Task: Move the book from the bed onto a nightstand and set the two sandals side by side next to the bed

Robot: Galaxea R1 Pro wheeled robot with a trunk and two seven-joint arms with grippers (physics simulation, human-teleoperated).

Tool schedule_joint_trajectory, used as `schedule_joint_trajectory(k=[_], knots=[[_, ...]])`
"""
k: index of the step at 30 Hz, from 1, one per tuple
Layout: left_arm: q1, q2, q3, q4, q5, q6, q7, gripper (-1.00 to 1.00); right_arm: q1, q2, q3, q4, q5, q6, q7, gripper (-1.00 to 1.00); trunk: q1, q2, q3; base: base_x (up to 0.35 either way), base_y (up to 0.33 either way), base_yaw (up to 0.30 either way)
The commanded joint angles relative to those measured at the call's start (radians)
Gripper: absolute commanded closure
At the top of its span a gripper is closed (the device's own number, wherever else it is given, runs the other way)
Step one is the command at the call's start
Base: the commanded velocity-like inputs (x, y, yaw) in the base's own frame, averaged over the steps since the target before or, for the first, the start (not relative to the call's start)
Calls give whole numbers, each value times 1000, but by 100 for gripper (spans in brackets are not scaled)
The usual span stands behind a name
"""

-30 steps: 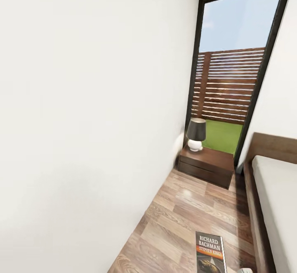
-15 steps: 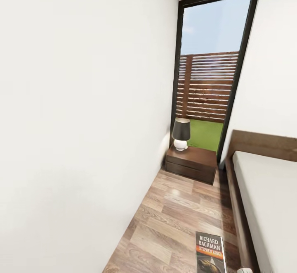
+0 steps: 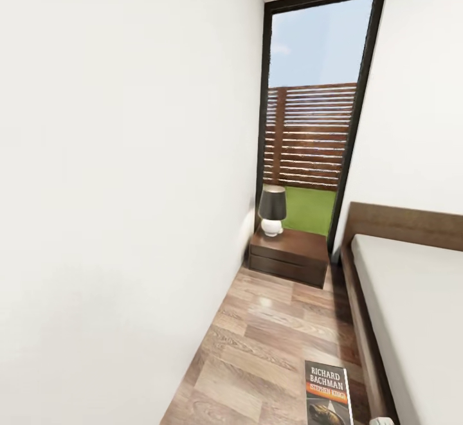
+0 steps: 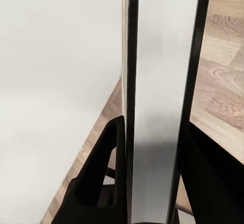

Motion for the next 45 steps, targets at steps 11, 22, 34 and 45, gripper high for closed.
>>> schedule_joint_trajectory(k=[11, 22, 34, 45], knots=[[0, 0, -2, 1, -2, -6, 1, -100, -1, -1, 7, 0, -10, 2, 4, 100, 1, 0, 0, 273, 98, -84], [0, 0, -2, 1, -2, -7, 1, -100, -1, -1, 7, 0, -10, 3, 4, 100, 1, 0, 6, 42, 5, -271], [0, 0, -2, 1, -2, -7, 1, -100, -1, -1, 7, 0, -10, 2, 4, 100, 1, 0, 14, 0, 0, -282], [0, 0, -2, 1, -3, -7, 1, -100, -1, -1, 7, 0, -10, 2, 4, 100, 1, 0, 21, 0, 0, -282]])
